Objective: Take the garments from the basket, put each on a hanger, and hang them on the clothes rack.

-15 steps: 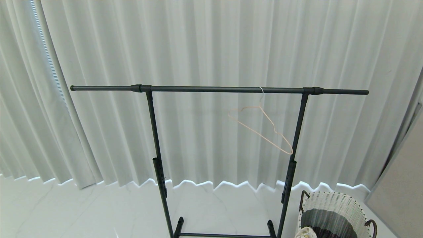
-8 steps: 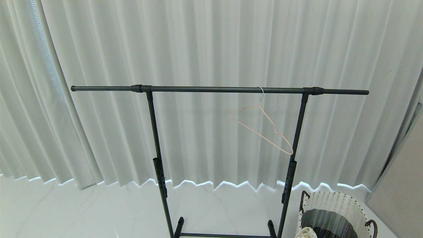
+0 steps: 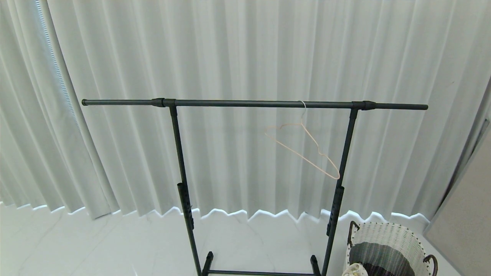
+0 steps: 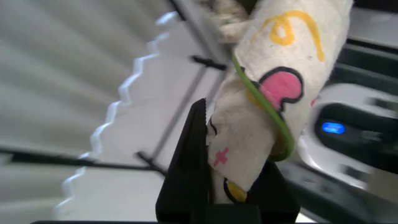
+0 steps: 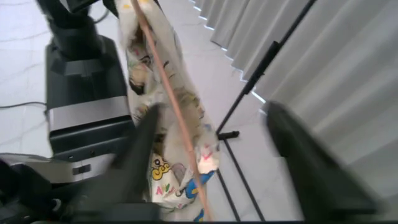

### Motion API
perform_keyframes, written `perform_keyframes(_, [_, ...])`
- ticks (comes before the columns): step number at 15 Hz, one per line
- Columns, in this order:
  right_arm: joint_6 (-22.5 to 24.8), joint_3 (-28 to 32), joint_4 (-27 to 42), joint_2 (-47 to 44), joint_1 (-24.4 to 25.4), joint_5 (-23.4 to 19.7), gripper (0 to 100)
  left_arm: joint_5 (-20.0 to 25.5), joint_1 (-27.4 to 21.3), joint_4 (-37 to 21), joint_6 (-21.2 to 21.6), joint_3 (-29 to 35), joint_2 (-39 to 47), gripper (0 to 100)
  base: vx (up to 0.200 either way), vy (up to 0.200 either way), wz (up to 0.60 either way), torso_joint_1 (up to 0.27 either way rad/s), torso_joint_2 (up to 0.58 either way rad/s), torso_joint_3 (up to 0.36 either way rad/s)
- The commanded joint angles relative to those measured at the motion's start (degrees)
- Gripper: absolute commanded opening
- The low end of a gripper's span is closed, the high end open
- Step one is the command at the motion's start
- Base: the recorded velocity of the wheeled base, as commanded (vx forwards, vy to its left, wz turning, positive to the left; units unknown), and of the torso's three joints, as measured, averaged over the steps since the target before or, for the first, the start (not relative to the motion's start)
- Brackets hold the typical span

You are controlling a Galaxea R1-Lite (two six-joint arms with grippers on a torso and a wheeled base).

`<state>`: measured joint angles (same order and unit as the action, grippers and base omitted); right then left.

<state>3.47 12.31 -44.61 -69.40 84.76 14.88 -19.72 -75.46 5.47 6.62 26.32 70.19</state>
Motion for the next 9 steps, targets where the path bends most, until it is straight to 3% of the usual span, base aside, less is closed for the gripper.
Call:
perform_keyframes(1, [0.04, -0.36, 0.13, 0.32, -0.03, 0.67, 100, -1.63, 2.07, 0.15, 1.29, -0.30, 0.56, 0, 0.000, 0.000, 0.00, 0.000, 0.00, 0.000])
perform_keyframes(4, [0.04, -0.36, 0.22, 0.41, -1.35, 1.02, 100, -4.27, 4.80, 0.24, 1.38, -0.04, 0.38, 0, 0.000, 0.000, 0.00, 0.000, 0.00, 0.000])
perform_keyframes(6, [-0.05, -0.89, 0.22, 0.23, -5.48, 0.94, 100, -7.96, 8.49, 0.33, 0.85, 1.10, 0.03, 0, 0.000, 0.000, 0.00, 0.000, 0.00, 0.000])
perform_keyframes(9, [-0.40, -1.33, 0.84, -0.47, -11.37, 0.58, 100, -8.22, 13.32, 0.33, 0.68, 5.50, -0.23, 0, 0.000, 0.000, 0.00, 0.000, 0.00, 0.000])
